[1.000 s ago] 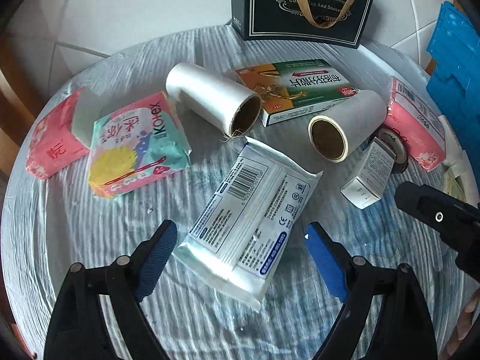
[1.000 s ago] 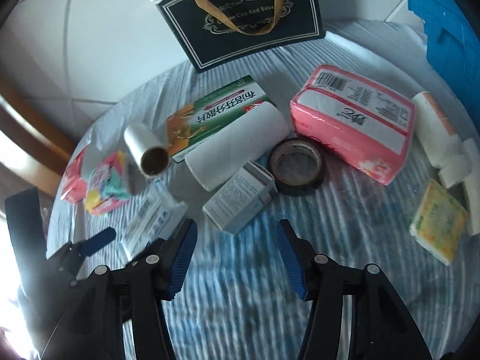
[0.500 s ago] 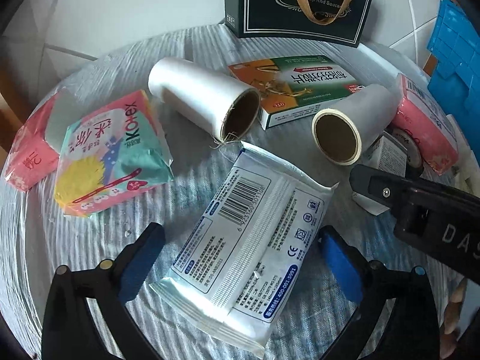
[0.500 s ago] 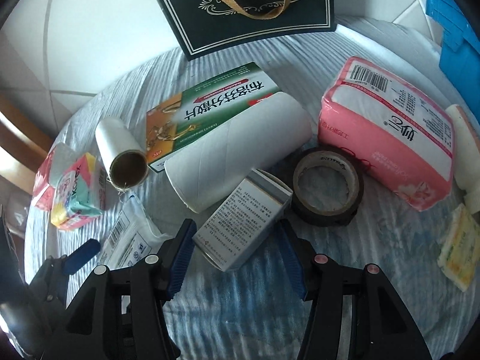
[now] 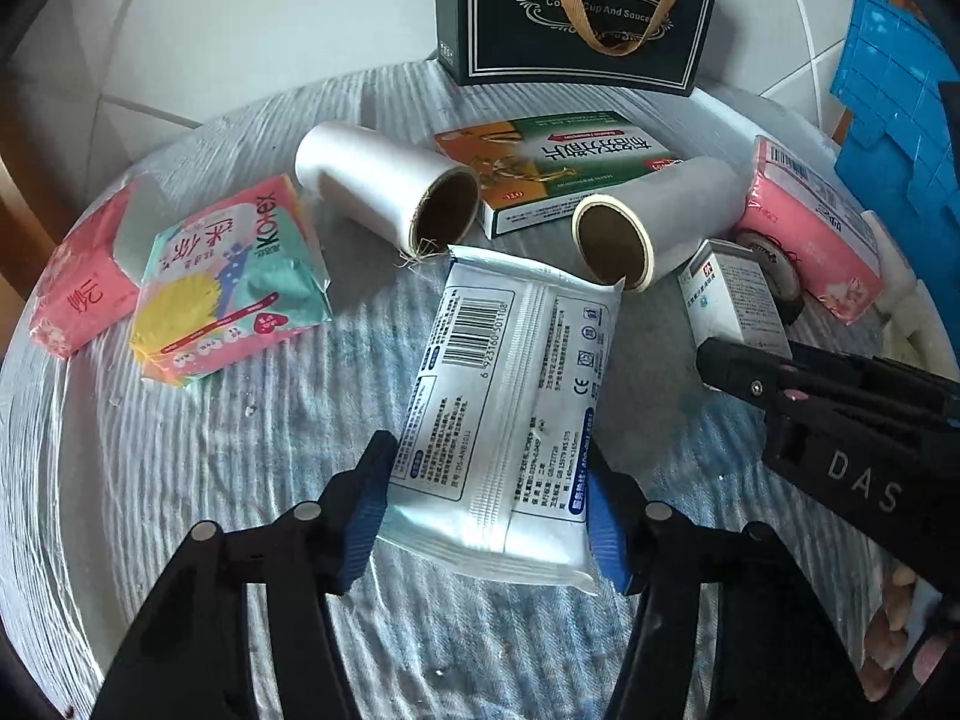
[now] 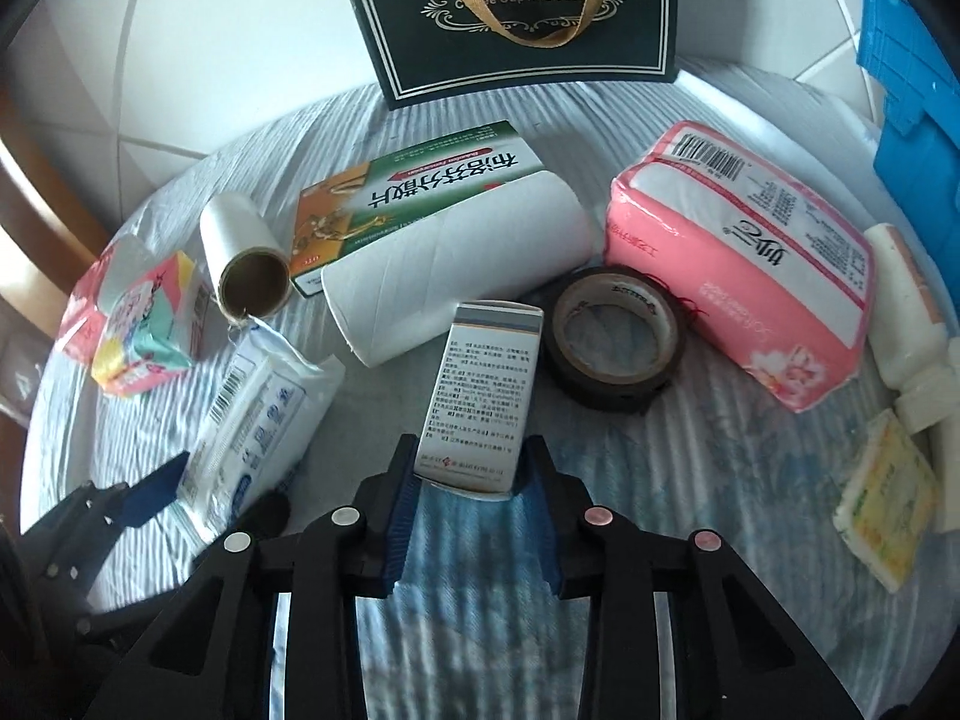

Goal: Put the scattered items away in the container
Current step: 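Close the left gripper on the wipe packet while the right grasps the small white box, then lift the packet and box with both grippers and carry them over the bin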

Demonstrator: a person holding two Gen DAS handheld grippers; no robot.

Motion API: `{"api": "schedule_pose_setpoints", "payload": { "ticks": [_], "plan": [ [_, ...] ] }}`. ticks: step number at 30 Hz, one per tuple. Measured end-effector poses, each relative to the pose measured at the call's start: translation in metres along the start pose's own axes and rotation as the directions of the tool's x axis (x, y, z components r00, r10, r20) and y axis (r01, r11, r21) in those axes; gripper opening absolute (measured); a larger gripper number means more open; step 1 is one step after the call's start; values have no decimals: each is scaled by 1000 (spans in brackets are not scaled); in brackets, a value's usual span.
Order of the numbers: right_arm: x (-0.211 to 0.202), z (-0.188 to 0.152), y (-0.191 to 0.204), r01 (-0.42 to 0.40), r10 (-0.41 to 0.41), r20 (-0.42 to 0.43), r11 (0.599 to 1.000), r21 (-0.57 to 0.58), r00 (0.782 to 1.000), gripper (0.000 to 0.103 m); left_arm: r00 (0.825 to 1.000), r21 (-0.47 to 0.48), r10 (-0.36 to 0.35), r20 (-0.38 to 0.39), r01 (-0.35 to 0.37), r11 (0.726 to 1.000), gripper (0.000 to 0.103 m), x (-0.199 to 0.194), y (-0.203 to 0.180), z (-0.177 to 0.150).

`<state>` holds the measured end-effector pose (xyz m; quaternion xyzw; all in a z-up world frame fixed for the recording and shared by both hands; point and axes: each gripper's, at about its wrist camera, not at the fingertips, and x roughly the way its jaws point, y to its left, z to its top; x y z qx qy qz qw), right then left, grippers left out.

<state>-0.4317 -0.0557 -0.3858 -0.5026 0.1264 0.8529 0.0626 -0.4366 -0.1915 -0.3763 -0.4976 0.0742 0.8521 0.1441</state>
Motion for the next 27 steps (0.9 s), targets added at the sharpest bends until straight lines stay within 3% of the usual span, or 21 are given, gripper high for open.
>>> {"api": "schedule_pose_setpoints", "payload": {
  "ticks": [4,9,16,22,27],
  "plan": [
    [-21,-10,1,-22,22,18,1000,-18,1000,31,999,22,35,39,-36,999,52,-18,-9,-7],
    [-53,-26,4,-49,51,46,998,-42,998,30,997,5,27,77,-28,1000,52,-55,-15,-24],
    [-131,-48,0,-66,77,150,995,-77,986,30,984,-22,17,177,-14,1000,52,-128,-19,-34],
    [-230,-51,-12,-38,61,305,996,-84,950,30,956,18,-50,289,47,999,52,-204,-45,-24],
    [-317,-49,-40,24,9,441,997,-69,898,30,912,77,-126,390,104,992,52,-269,-93,-15]
  ]
}}
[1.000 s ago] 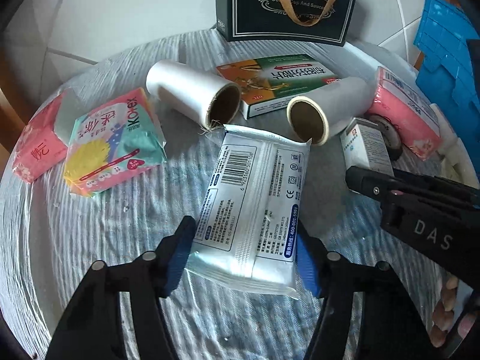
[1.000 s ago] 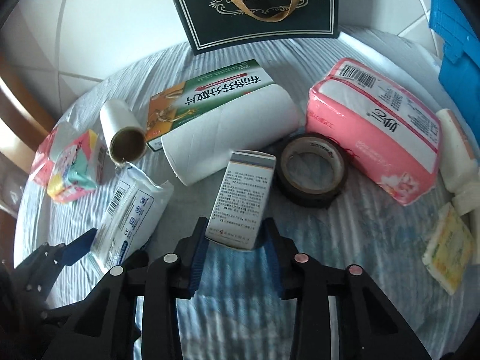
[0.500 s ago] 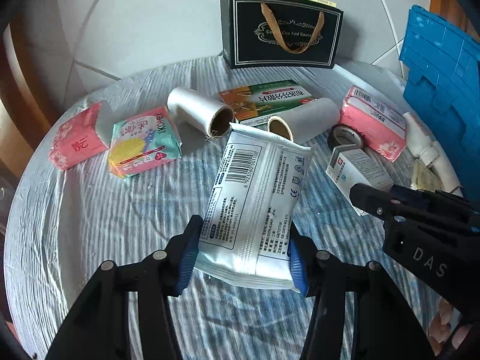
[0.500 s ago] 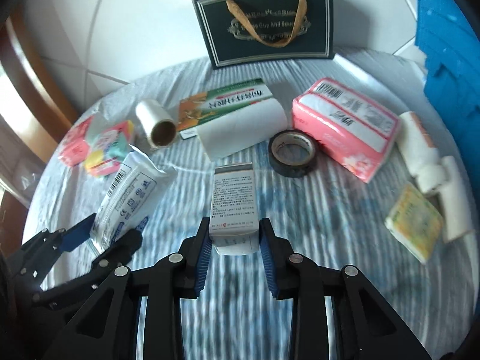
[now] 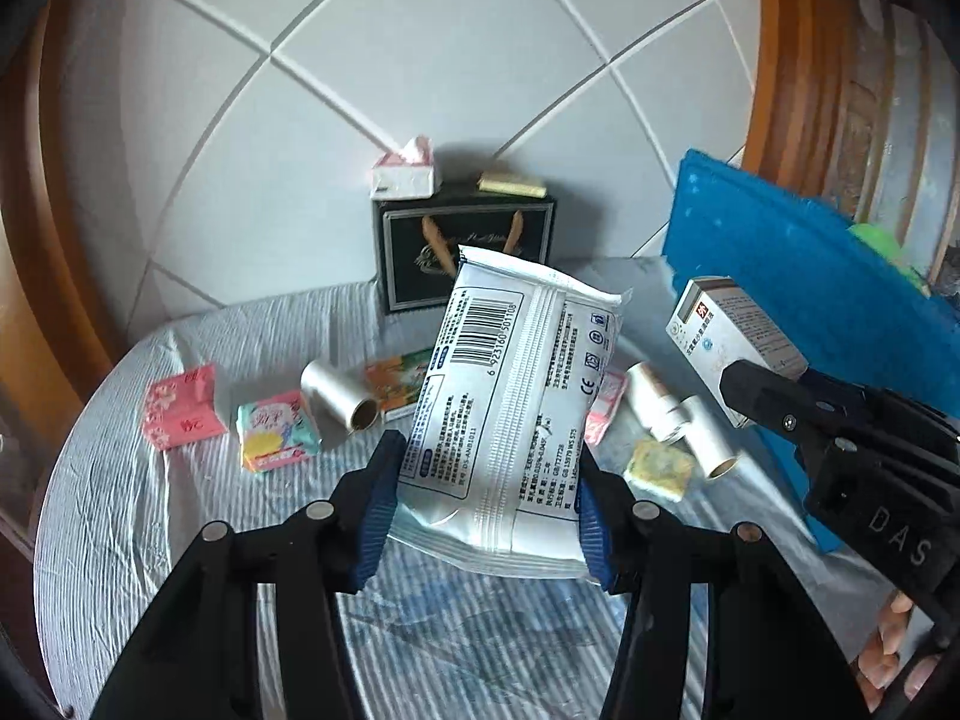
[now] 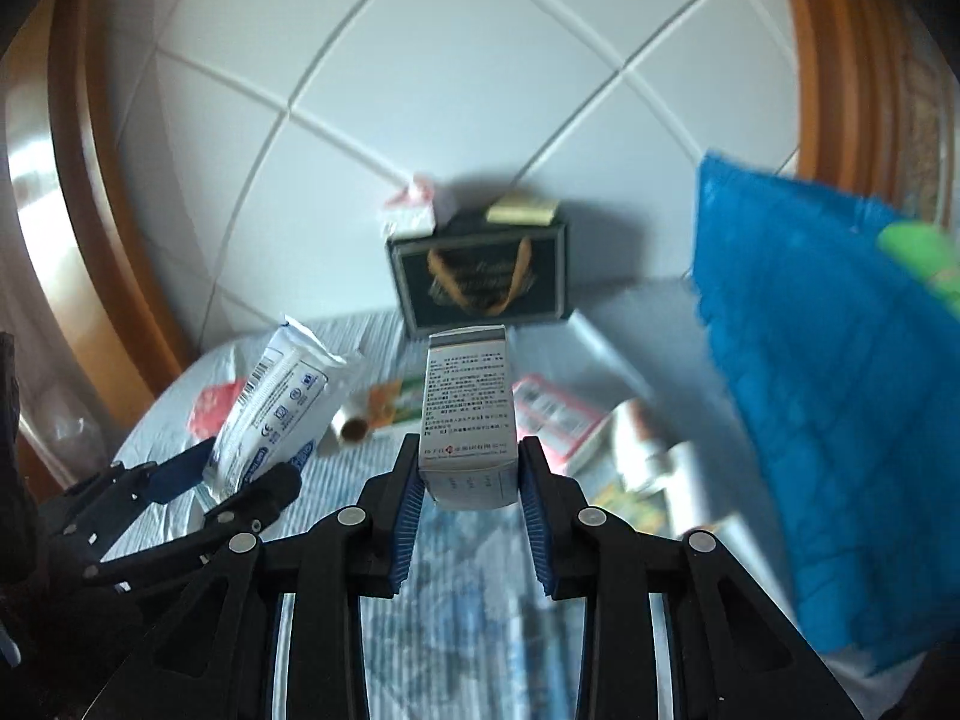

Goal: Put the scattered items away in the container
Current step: 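Lift the packet and box with both grippers and carry them over the bin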

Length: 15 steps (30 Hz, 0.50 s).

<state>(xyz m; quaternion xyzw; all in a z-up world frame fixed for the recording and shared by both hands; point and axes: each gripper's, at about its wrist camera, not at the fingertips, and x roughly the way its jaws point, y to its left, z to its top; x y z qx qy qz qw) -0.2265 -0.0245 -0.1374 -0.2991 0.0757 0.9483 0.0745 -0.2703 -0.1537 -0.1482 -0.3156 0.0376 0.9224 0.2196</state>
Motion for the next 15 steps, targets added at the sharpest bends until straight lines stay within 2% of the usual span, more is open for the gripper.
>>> {"api": "schedule_pose_setpoints", "payload": {
  "ticks": [5,9,12,15],
  "plan": [
    [-72,28,-58,74,-76,144,997,20,987,30,993,54,-55,104,50,997,52,-34,-76,33],
    [-126,42,-126,128,-131,248,991,26,960,30,981,85,-90,171,77,993,52,-49,-152,50],
    [-158,50,-182,160,-154,300,987,3,941,30,971,87,-116,209,100,991,52,-52,-212,60],
    [-180,56,-236,204,-194,307,979,0,932,30,962,103,-160,222,140,985,52,-56,-278,75]
  ]
}}
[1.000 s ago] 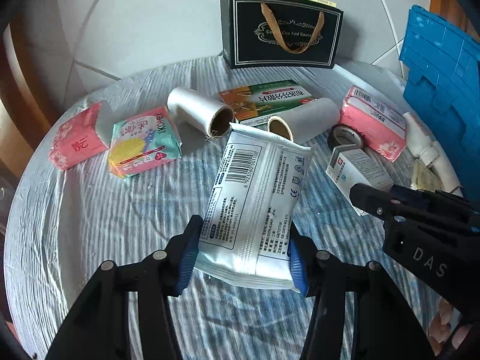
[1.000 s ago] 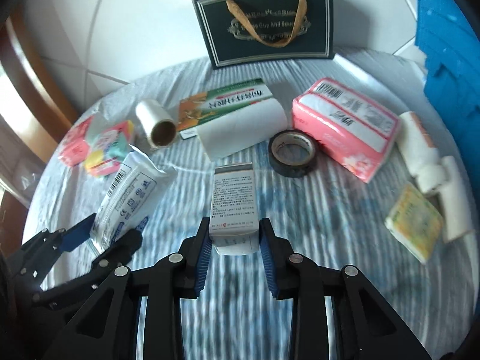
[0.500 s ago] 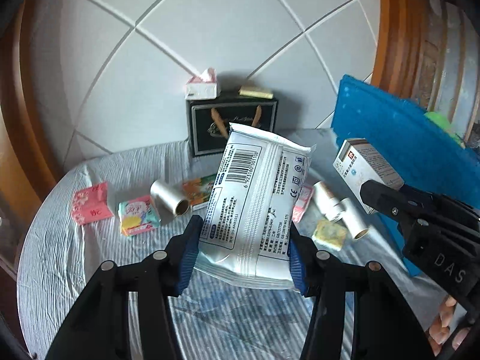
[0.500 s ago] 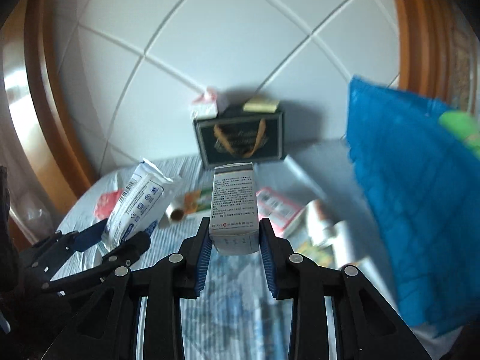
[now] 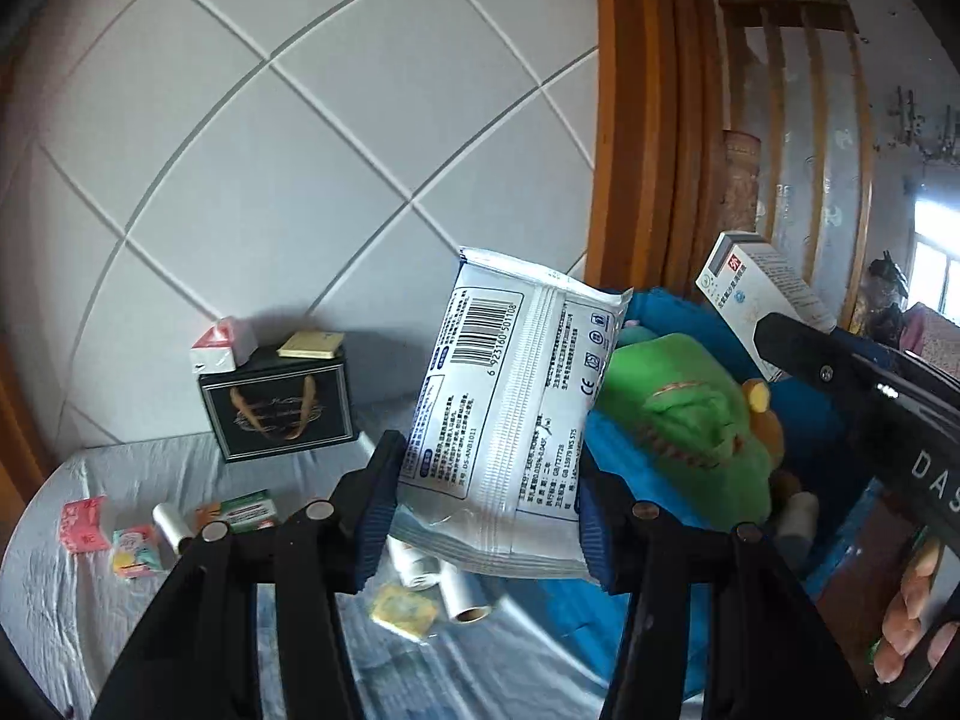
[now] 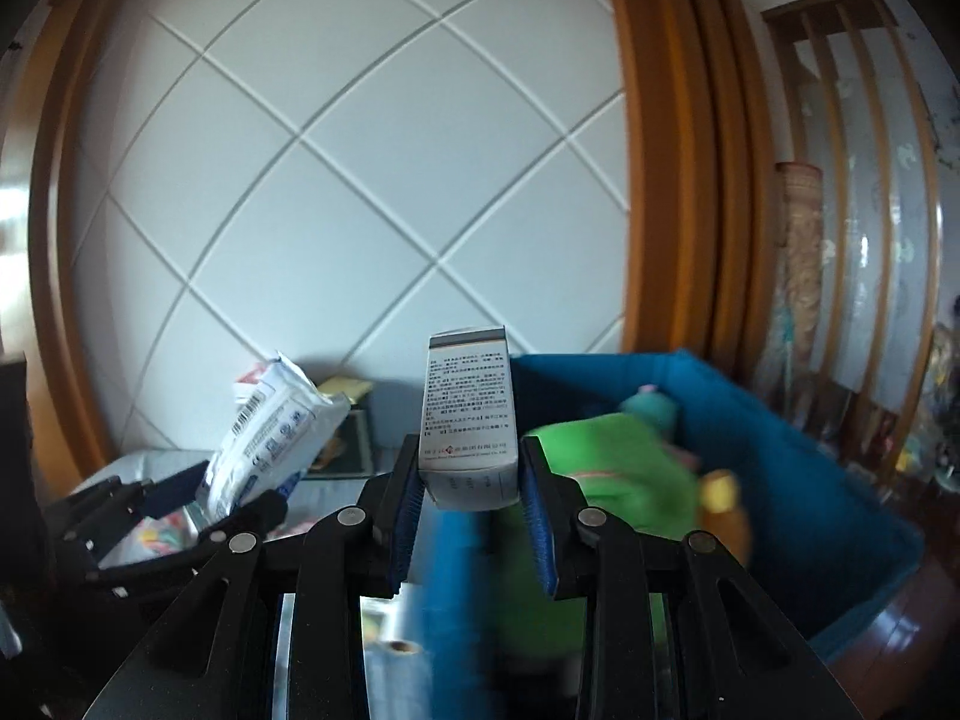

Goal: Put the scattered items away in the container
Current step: 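Lift the packet and box with both grippers and carry them over the bin, then lower the packet and box into the bin and open both grippers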

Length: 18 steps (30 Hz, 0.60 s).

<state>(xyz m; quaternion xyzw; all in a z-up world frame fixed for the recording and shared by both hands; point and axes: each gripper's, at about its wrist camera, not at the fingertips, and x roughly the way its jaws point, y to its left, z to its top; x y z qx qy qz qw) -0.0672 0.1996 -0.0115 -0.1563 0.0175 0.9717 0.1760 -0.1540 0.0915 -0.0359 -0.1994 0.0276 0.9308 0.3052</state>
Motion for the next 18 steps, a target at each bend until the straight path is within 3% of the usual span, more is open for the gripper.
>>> {"api": "schedule_pose_setpoints", "payload": {
  "ticks": [4,7,12,18],
  "plan": [
    [2,0,-75,34,-34,-61,999,-9,998,31,1000,21,-23,-19,23,1000,52,16,-72,23],
    [14,-8,-113,28,-28,-137,1000,-1,990,31,992,57,6,-130,1,998,52,46,-112,26],
    [42,-34,-154,-33,50,-263,997,67,964,31,954,69,15,-298,6,998,52,89,-145,7],
    [69,-53,-170,-82,104,-348,994,78,932,31,909,42,47,-414,-32,999,52,116,-148,-13]
  ]
}}
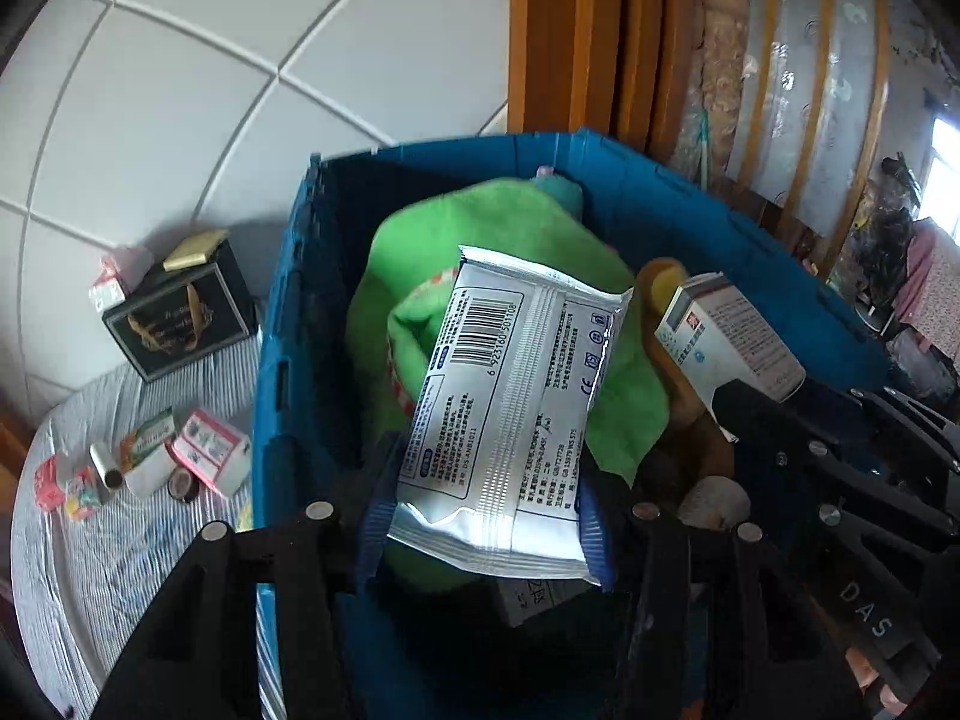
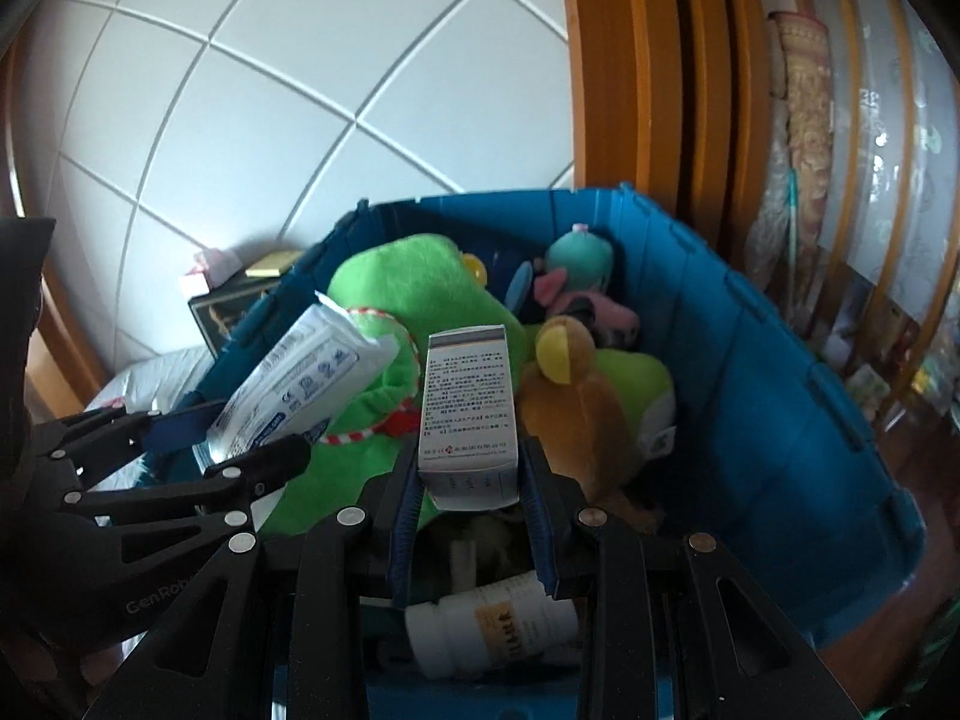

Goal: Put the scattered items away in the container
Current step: 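Lower the packet and box into the bin and open both grippers, then withdraw both tools from the bin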

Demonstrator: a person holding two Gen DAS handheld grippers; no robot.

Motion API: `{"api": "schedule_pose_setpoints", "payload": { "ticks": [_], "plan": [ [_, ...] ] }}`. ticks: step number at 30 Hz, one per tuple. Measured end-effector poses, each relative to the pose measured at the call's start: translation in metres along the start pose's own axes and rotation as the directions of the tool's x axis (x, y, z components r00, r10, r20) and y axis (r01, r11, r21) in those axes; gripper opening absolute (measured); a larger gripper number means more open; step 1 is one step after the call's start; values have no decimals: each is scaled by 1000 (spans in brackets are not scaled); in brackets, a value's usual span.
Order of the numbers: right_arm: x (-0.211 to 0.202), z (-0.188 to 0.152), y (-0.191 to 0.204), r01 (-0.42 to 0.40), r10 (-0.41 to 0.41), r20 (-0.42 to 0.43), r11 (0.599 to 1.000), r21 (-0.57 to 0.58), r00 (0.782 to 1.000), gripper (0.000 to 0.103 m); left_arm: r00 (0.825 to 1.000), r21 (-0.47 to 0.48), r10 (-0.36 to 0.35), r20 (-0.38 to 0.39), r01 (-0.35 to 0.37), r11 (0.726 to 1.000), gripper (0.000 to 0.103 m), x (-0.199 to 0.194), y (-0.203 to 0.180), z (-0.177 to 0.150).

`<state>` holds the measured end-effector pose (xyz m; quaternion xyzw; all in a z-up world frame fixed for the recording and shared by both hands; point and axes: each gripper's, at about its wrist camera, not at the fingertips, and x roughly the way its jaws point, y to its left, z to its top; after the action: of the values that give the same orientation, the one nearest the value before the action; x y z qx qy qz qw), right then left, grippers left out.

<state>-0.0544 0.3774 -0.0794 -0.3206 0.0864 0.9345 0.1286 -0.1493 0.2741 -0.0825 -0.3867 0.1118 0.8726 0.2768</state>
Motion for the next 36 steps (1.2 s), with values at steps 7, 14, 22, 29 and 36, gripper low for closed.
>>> {"api": "schedule_pose_setpoints", "payload": {
  "ticks": [7,14,22,29,36],
  "plan": [
    [36,-5,-10,-38,41,-103,999,31,994,33,999,-5,33,-35,-34,999,62,8,-5,0],
    [23,-9,-24,-30,35,-64,997,76,997,55,999,-33,39,22,-38,999,92,-9,2,-7],
    [-46,-16,4,-30,25,73,998,64,997,87,984,-55,35,176,-26,998,103,-86,25,-37],
    [-107,-31,59,-42,33,155,998,57,987,103,960,-82,86,265,-66,994,103,-158,65,-81],
    [-143,-63,127,-82,83,141,997,-15,987,103,950,-135,202,238,-173,976,103,-203,105,-131]
  ]
}}
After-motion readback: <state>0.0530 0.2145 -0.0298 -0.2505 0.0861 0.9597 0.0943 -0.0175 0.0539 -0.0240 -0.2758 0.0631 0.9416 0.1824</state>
